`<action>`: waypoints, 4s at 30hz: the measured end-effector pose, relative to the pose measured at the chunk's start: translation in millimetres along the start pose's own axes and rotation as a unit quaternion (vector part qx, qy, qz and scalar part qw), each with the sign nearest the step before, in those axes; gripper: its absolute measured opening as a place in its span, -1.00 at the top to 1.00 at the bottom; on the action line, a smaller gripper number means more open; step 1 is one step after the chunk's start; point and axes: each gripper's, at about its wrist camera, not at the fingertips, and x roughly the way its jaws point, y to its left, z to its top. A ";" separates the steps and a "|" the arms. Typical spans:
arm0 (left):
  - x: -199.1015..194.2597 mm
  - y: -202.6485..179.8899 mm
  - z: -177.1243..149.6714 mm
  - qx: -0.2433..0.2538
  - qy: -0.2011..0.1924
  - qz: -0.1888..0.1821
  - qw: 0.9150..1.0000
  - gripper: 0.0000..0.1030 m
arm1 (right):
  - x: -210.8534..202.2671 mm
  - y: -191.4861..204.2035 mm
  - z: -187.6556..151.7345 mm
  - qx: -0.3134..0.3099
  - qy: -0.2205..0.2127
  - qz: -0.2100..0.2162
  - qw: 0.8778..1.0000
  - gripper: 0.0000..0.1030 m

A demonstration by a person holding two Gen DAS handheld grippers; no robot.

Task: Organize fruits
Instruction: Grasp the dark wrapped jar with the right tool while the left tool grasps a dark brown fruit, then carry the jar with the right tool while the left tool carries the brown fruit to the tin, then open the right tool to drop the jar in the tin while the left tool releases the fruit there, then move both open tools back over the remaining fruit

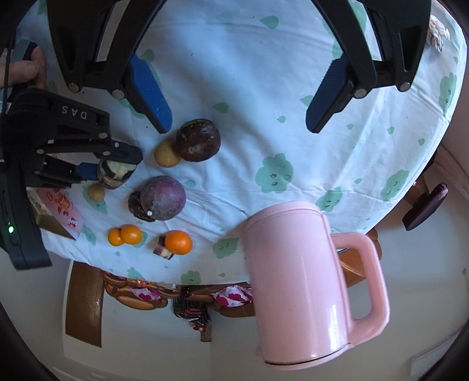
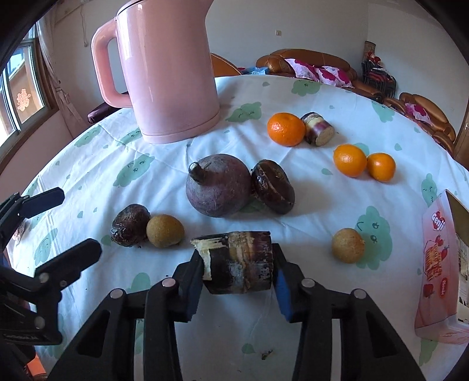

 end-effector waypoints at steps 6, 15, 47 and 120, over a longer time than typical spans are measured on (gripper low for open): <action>25.9 -10.6 9.3 0.026 0.025 -0.015 0.999 -0.53 | -33.9 -28.4 -8.8 0.050 -0.085 0.054 0.994 0.15; 57.7 -9.2 24.2 -0.012 0.051 -0.057 0.997 0.17 | -39.4 -56.5 -11.3 0.104 -0.097 0.056 0.988 0.14; -19.4 -174.8 86.9 0.035 -0.123 -0.168 0.977 0.19 | -153.4 -248.1 -71.8 0.188 -0.205 -0.212 0.937 0.15; 16.9 -237.3 97.8 -0.026 -0.189 -0.059 0.980 -1.00 | -194.4 -276.1 -98.1 0.229 -0.312 -0.253 0.886 -0.69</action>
